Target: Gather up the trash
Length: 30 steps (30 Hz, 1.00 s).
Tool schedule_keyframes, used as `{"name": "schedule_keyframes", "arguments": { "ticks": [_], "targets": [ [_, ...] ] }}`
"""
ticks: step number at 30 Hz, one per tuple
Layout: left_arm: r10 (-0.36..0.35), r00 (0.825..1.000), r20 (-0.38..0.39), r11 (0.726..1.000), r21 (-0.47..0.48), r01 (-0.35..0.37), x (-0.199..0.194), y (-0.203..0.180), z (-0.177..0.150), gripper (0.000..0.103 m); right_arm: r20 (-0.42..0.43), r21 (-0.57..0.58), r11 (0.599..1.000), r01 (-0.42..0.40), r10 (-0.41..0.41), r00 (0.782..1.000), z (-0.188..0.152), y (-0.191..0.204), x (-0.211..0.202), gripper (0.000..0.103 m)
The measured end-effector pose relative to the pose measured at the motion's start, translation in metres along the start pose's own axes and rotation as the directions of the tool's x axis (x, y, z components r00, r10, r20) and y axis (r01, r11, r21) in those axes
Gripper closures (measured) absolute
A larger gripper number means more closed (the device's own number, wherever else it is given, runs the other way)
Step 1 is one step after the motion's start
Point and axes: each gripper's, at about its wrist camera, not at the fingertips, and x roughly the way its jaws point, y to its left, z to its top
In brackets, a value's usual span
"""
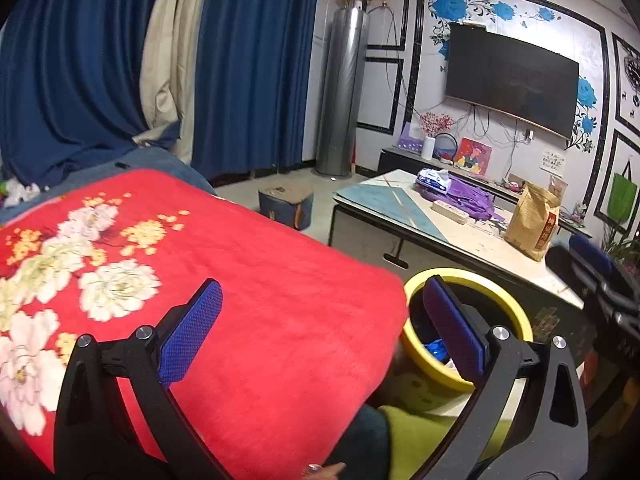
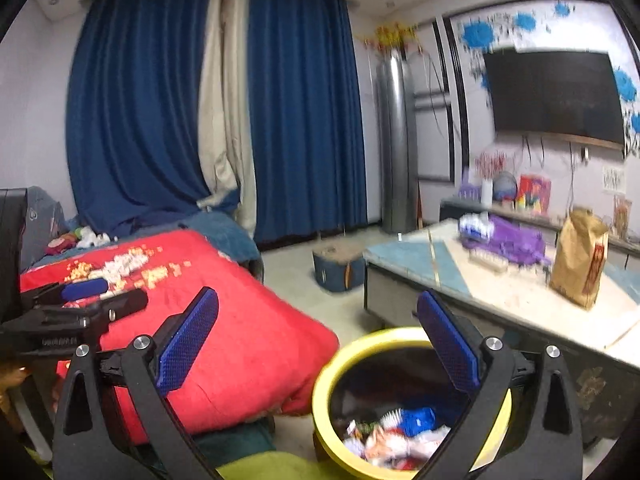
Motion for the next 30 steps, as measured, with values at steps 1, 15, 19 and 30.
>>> {"name": "schedule_keyframes", "arguments": {
  "ticks": [1, 15, 19, 30],
  "targets": [
    [0.018, 1.000, 0.013, 1.000, 0.003, -0.018, -0.006, 0.003, -0.004, 0.011, 0.028, -0.011, 1.000, -0.004, 0.004, 1.000, -0.002, 0.006, -0.004, 0.006],
    [0.093, 0.991, 0.093, 0.995, -0.032, -0.091, -0.034, 0.020, -0.016, 0.011, 0.110, -0.074, 0.995, -0.071, 0.078, 0.991, -0.011, 0.049, -0.024, 0.006],
    [0.087, 0.991, 0.098, 0.996, -0.020, -0.086, -0.035, 0.018, -0.016, 0.011, 0.097, -0.066, 0.996, -0.066, 0.073, 0.993, -0.009, 0.047, -0.023, 0.006],
    [0.085, 0.992, 0.097, 0.996, -0.018, -0.084, -0.036, 0.017, -0.017, 0.011, 0.074, -0.046, 0.997, -0.063, 0.066, 0.995, -0.011, 0.046, -0.014, 0.006]
  ]
}}
